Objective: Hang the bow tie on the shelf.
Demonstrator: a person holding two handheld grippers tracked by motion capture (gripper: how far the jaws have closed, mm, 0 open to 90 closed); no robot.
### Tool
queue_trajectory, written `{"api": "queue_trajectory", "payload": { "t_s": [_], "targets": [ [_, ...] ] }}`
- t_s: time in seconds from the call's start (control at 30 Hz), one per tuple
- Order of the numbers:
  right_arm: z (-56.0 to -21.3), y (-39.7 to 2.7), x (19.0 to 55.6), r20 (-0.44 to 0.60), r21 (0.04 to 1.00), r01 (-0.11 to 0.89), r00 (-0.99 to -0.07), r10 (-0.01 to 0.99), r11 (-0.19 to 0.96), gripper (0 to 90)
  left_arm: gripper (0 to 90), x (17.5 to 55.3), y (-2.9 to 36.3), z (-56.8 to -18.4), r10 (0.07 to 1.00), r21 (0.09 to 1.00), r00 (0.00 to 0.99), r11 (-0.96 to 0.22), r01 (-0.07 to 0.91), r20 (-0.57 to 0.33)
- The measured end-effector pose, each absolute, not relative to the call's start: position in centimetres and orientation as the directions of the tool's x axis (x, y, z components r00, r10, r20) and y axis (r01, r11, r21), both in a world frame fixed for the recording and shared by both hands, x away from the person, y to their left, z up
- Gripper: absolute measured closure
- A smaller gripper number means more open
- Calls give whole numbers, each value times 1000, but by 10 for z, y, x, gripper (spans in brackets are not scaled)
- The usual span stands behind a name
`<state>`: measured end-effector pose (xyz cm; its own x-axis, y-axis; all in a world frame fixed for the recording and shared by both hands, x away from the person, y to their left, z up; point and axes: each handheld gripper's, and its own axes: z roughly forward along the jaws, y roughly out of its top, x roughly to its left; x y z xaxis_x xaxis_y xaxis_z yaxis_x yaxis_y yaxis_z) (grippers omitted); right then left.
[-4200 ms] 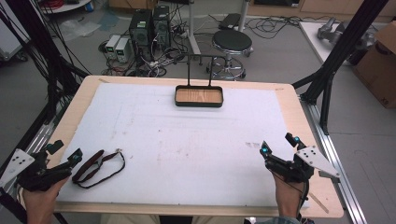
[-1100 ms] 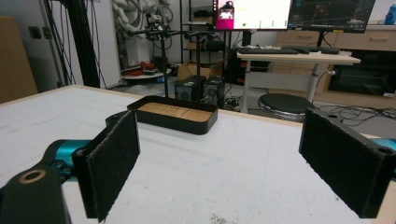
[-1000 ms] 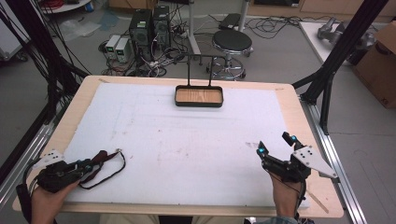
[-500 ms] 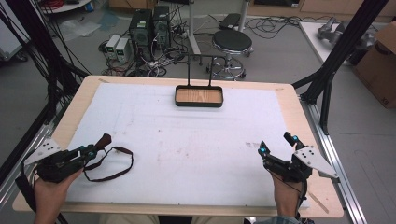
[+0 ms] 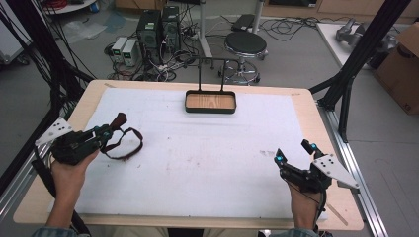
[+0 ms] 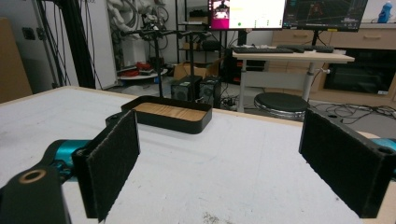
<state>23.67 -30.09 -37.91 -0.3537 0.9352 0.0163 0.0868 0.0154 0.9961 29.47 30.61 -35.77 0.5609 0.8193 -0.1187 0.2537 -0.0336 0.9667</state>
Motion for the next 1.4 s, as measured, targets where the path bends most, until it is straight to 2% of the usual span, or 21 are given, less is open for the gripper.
{"api": "queue_trajectory", "payload": {
  "t_s": [0.77, 1.17, 1.4],
  "targets": [
    [-380, -305, 238, 28, 996, 84, -352, 936, 2, 114, 757, 388, 224, -322, 767, 986, 631, 11, 169, -117],
    [-381, -309, 238, 38, 996, 85, -348, 937, -9, 114, 757, 430, 194, -315, 750, 986, 649, 28, 163, -128],
    [-381, -312, 238, 41, 996, 86, -340, 940, -12, 114, 757, 456, 182, -307, 750, 988, 652, 2, 157, -105]
  ]
}}
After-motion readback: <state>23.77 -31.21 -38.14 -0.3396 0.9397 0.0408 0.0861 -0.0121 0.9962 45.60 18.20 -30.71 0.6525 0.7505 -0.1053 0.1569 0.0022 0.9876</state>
